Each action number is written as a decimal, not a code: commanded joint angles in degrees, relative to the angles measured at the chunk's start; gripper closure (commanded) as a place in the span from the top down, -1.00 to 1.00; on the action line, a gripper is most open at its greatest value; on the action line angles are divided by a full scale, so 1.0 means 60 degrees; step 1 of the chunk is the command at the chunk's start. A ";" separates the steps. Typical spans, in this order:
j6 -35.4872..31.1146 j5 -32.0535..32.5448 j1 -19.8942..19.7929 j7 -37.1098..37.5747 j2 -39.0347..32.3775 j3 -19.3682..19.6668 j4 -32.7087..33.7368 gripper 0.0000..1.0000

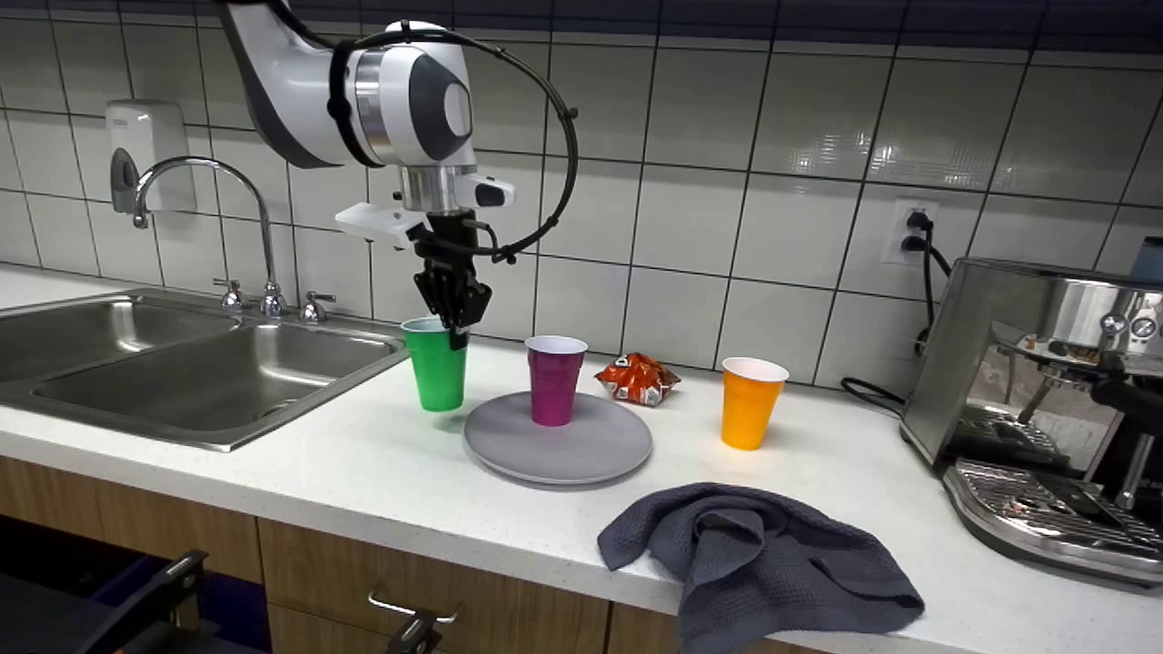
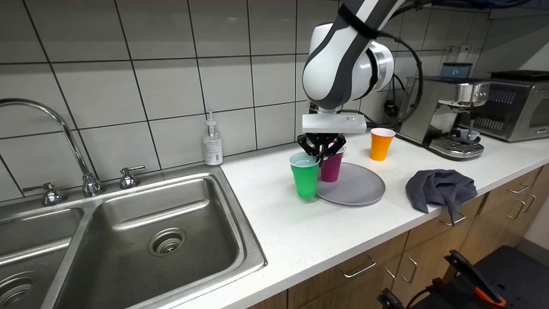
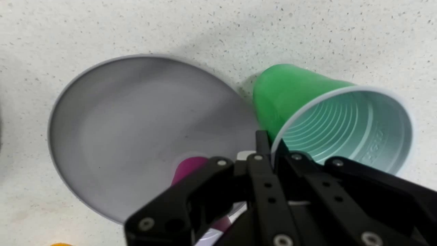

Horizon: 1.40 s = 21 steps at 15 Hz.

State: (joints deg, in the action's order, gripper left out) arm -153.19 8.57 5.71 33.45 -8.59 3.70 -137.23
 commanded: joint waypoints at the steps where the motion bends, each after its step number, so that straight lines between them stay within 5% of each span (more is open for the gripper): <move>1: 0.0012 -0.0256 -0.0230 -0.0326 0.0465 -0.0002 -0.0315 -0.98; 21: -0.0002 -0.0390 -0.0873 -0.0627 -0.0166 0.0457 0.0034 -0.98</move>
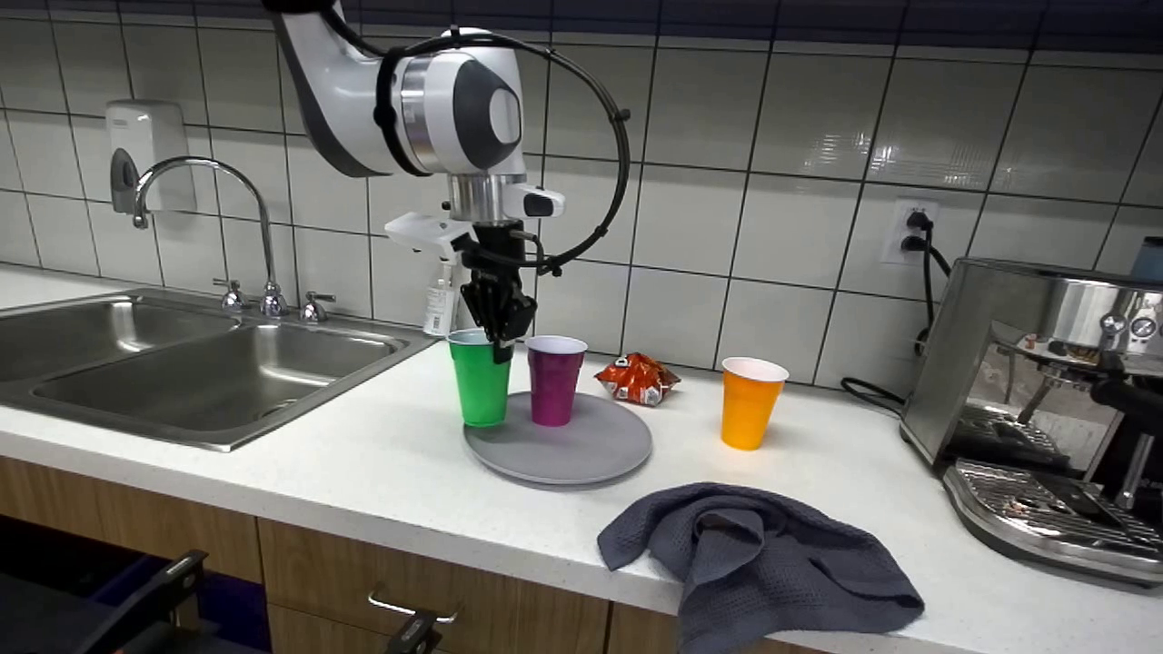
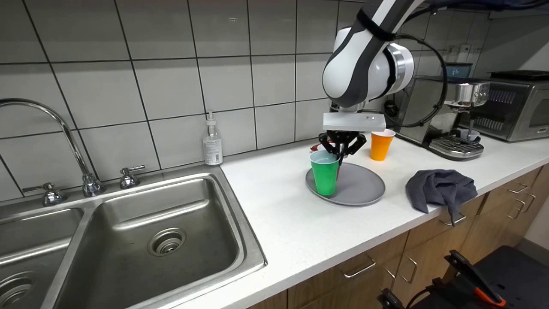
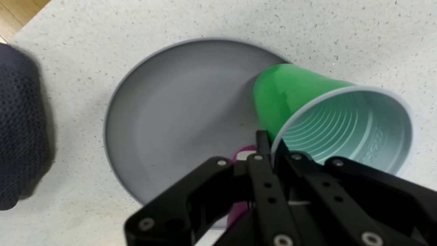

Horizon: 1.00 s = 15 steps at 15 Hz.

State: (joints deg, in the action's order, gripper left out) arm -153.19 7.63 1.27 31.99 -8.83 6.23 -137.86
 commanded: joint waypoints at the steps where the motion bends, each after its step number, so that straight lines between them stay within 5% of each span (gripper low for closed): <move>1: 0.0008 -0.0248 -0.0149 -0.0391 -0.0173 0.0066 0.0161 -0.98; 12: 0.0071 -0.0300 -0.0198 -0.0492 -0.0372 0.0329 0.0261 -0.98; 13: 0.0087 -0.0290 -0.0192 -0.0482 -0.0370 0.0340 0.0263 -0.41; 15: 0.0100 -0.0279 -0.0185 -0.0468 -0.0340 0.0351 0.0250 -0.25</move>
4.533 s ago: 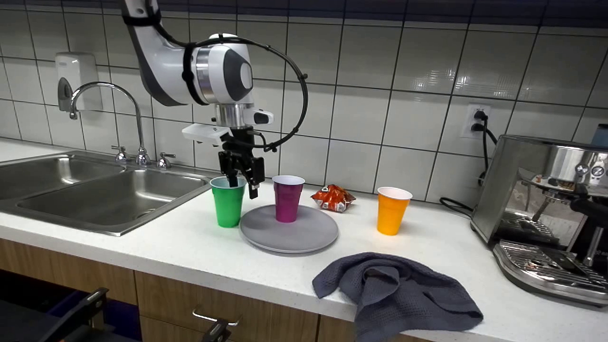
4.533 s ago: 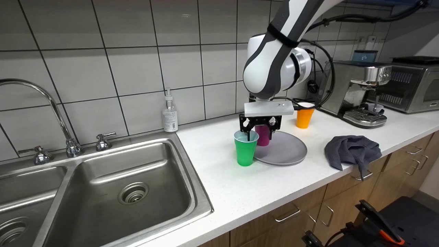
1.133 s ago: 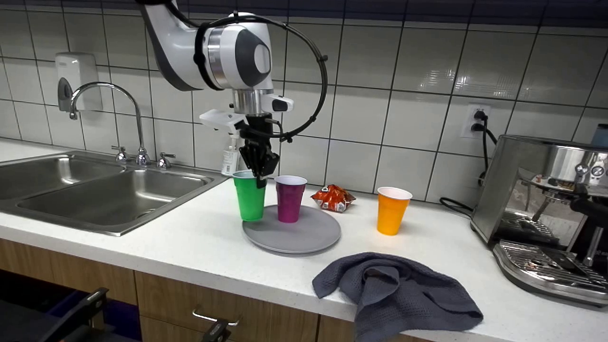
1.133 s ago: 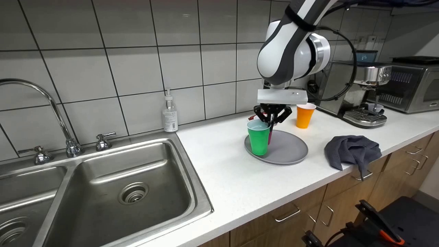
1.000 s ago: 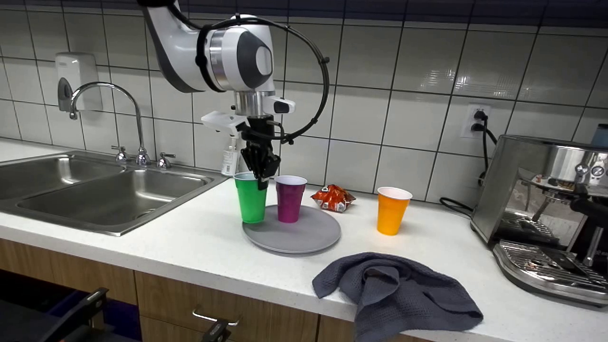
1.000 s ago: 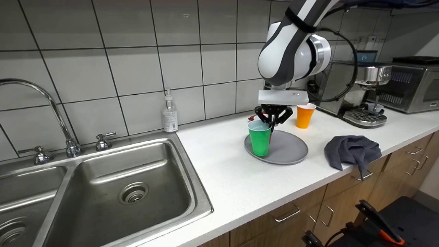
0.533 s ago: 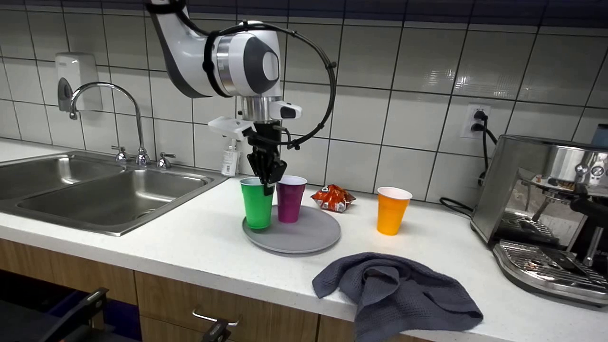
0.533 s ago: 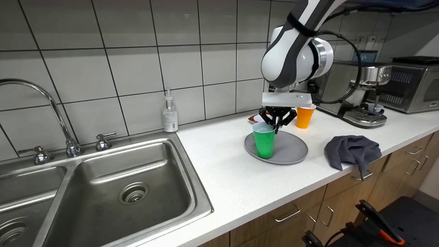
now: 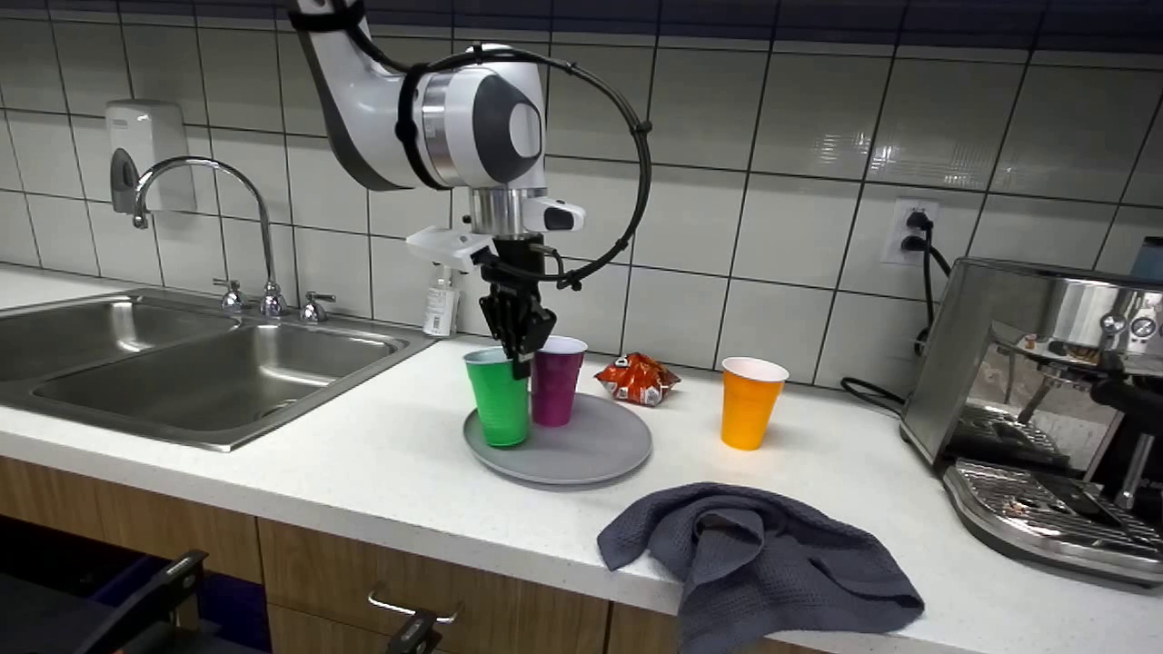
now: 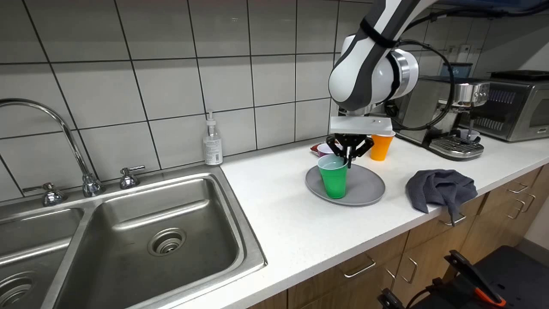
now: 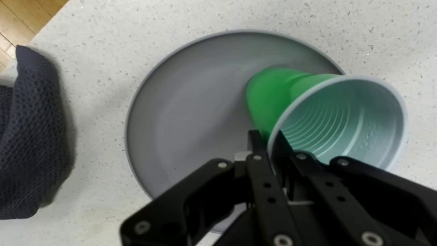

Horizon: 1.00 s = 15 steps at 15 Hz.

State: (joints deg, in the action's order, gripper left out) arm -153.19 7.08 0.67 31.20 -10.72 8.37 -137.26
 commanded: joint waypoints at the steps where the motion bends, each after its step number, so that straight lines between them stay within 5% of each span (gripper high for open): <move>1: 0.0092 -0.0191 -0.0087 -0.0344 0.0001 -0.0004 0.0130 -0.13; 9: 0.0080 -0.0406 -0.0167 -0.0570 0.0410 0.0011 -0.0061 0.99; 15: 0.0130 -0.0336 -0.0374 -0.0628 0.0801 0.0178 -0.0062 1.00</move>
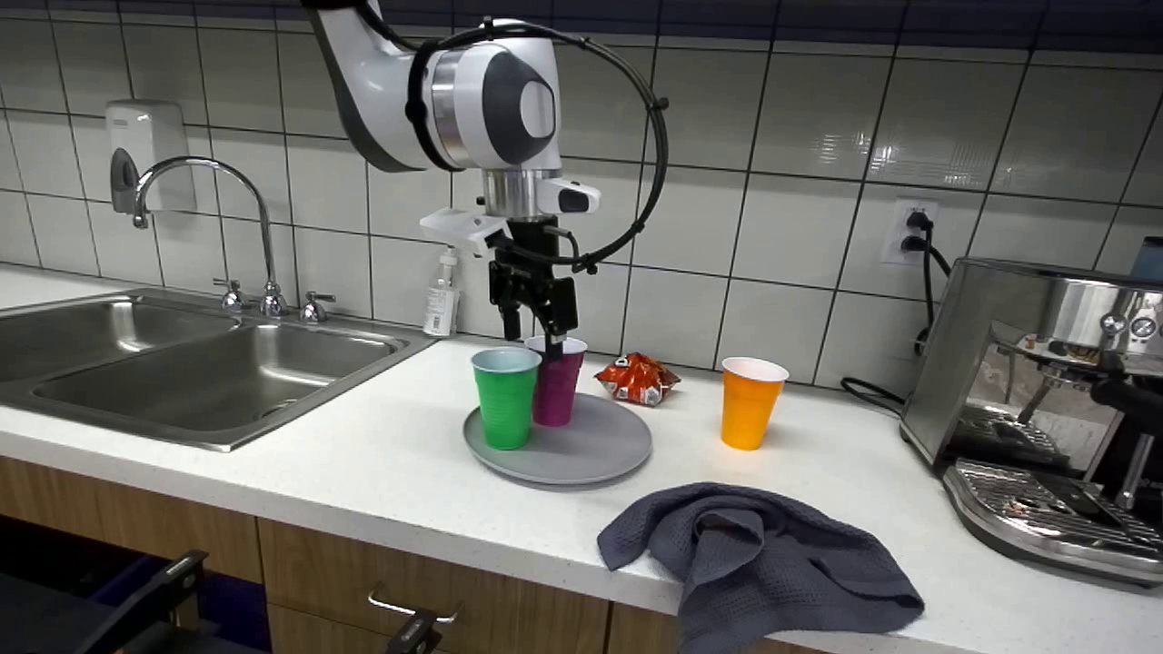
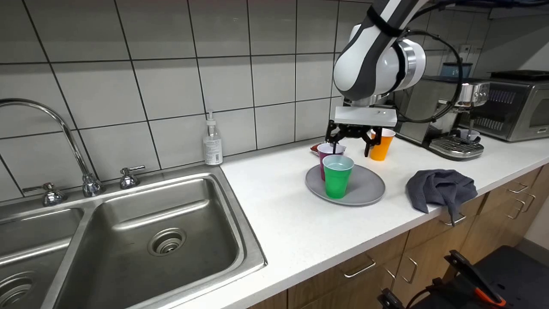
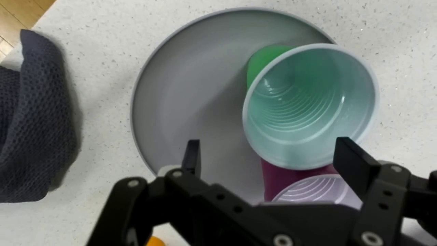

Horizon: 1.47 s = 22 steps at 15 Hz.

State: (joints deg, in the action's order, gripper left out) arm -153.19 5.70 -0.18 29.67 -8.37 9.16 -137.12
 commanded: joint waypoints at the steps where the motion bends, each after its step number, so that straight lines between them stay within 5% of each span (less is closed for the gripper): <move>1: 0.0145 -0.0081 -0.0293 -0.0365 0.0441 0.0084 -0.0064 1.00; 11: 0.0508 0.0277 -0.0903 -0.0824 0.0520 0.0539 0.0406 1.00; 22: 0.2110 0.0430 -0.1148 -0.1727 -0.0258 0.0613 0.1802 1.00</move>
State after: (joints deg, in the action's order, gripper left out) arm -143.96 7.23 -6.22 19.93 -7.29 13.00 -130.41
